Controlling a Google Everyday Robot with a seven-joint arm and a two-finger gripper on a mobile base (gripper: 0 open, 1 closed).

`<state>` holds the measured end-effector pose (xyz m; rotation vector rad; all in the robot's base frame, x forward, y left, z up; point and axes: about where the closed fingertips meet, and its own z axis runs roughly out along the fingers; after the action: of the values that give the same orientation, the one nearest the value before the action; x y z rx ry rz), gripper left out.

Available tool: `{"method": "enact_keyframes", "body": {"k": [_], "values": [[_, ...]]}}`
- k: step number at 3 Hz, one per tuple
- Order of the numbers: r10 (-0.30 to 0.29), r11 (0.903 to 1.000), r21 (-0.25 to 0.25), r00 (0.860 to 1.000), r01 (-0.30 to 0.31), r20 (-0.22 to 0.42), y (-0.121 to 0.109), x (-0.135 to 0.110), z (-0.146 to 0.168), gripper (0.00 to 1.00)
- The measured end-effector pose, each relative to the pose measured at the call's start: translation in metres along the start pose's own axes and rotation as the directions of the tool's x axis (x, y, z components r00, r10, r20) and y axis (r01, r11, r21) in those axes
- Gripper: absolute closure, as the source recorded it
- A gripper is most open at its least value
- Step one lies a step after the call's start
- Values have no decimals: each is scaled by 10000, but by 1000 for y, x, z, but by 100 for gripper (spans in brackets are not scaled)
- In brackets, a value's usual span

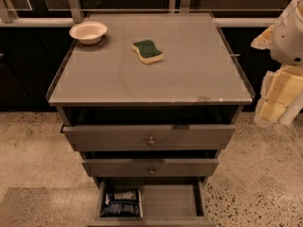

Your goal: Pick blue chip bag from bottom drawer and place on counter

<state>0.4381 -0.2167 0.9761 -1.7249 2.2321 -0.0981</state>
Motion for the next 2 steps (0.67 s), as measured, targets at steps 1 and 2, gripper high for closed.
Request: {"method": "enact_keyframes", "body": {"k": [1, 2], "values": [[0, 10000, 0, 10000, 0, 0, 0, 0, 0, 0], [189, 9996, 222, 9986, -200, 485, 7, 5, 11, 0]]}}
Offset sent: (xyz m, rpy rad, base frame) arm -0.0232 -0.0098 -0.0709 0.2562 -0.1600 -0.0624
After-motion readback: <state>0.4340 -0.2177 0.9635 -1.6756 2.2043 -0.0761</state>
